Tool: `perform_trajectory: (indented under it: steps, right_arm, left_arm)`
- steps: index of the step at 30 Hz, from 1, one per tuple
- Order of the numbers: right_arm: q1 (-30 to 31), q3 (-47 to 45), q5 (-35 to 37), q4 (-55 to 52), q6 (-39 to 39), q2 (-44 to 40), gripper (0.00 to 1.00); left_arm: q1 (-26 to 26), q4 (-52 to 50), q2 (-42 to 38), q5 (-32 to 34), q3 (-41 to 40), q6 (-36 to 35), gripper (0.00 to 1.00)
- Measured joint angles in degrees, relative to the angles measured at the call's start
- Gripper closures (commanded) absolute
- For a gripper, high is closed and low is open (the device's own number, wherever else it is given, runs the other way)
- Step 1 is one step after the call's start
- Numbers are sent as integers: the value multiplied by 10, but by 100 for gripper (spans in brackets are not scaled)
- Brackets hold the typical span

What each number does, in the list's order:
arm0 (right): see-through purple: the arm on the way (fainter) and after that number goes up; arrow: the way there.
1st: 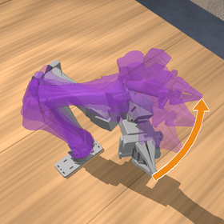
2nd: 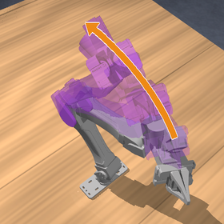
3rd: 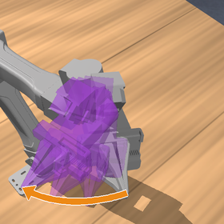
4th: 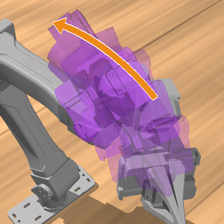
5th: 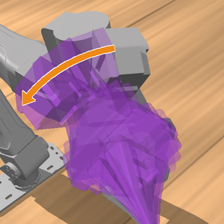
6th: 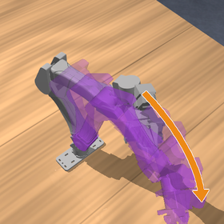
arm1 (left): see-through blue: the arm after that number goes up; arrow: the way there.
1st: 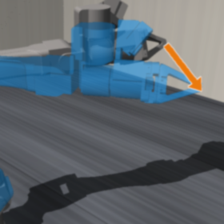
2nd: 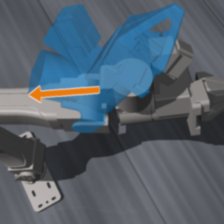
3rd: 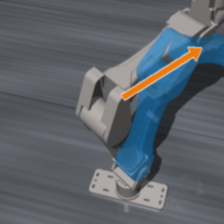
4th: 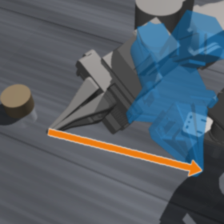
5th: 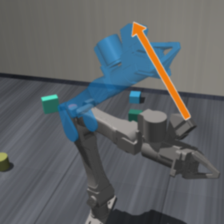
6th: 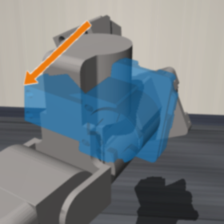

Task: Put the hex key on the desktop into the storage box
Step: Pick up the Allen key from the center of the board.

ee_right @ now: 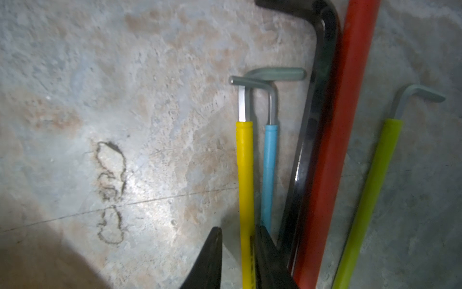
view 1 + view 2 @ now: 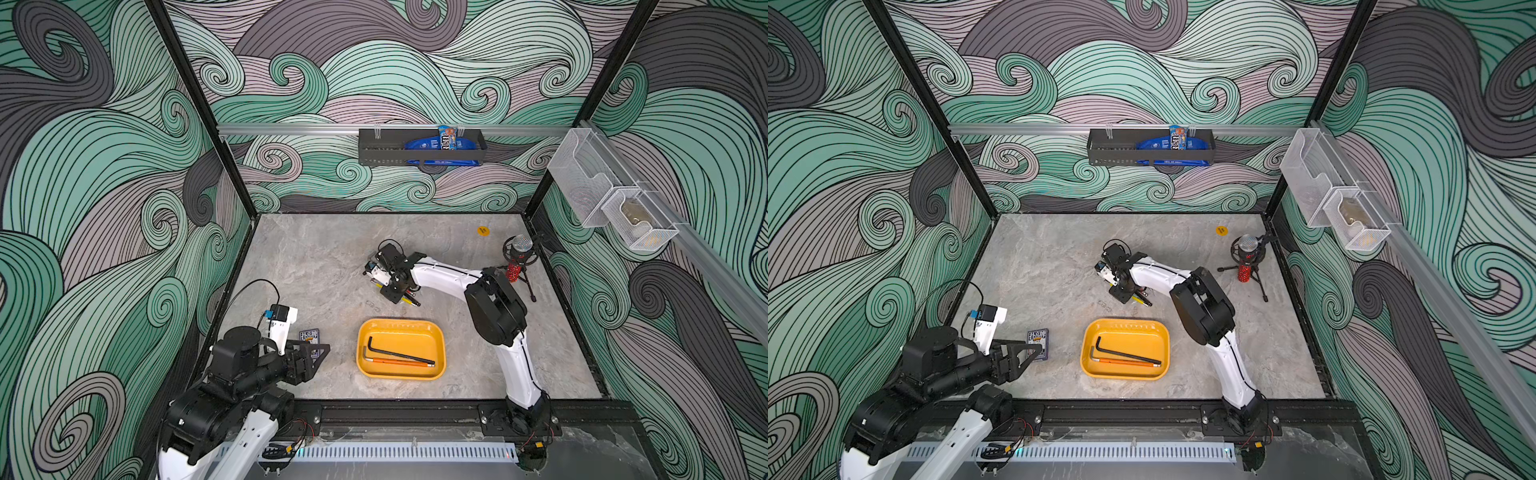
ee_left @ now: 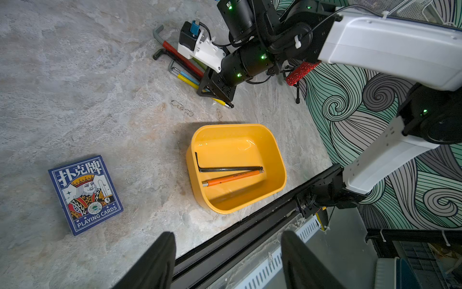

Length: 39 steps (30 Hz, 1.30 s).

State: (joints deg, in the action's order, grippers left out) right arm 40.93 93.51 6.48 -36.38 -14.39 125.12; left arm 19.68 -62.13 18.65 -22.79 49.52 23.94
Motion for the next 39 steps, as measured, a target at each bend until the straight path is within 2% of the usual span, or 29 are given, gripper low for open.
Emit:
perform_trajectory:
  steps: [11,26,32,36,39]
  right_arm:
    - [-1,5,-10,-5,0,8,75]
    - [2,15,-10,-17,-16,15,83]
    - [5,15,-6,-18,-28,16,90]
    - [9,17,2,-19,-31,17,99]
    - [14,22,12,-23,-33,19,100]
  left_arm:
    - [0,3,0,0,0,3,30]
    - [0,5,12,-4,0,3,30]
    - [0,4,14,-4,0,3,30]
    - [0,5,14,-4,0,3,30]
    - [0,5,14,-4,0,3,31]
